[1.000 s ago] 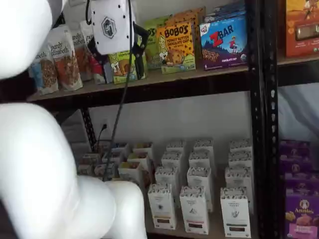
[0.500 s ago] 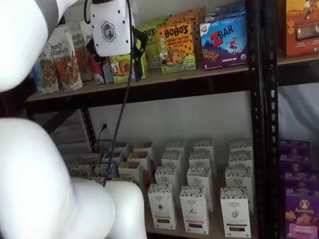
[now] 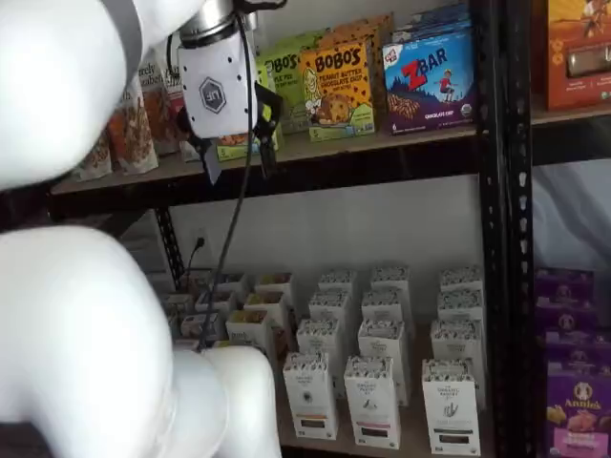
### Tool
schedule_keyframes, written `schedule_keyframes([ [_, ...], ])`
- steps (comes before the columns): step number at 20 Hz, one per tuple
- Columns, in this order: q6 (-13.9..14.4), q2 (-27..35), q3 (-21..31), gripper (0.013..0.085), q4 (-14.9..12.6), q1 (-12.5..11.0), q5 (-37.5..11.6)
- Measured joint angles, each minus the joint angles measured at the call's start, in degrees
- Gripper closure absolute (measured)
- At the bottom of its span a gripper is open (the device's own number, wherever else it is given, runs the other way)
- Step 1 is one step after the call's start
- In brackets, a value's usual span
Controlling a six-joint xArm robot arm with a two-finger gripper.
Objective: Pick up the white box with a yellow strip in the middle, on the bottom shelf, the fourth box from the left
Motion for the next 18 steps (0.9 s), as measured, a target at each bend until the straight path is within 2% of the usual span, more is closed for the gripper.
schedule_keyframes([
  [10,6.02,2.25,8.2,0.013,-3.67,6.18,-9.64],
  [15,9.15,3.42,12.56,0.013,-3.52,9.11,-16.01],
  [18,11.13,3.42,16.07,0.013,-3.44,11.0,-22.13],
])
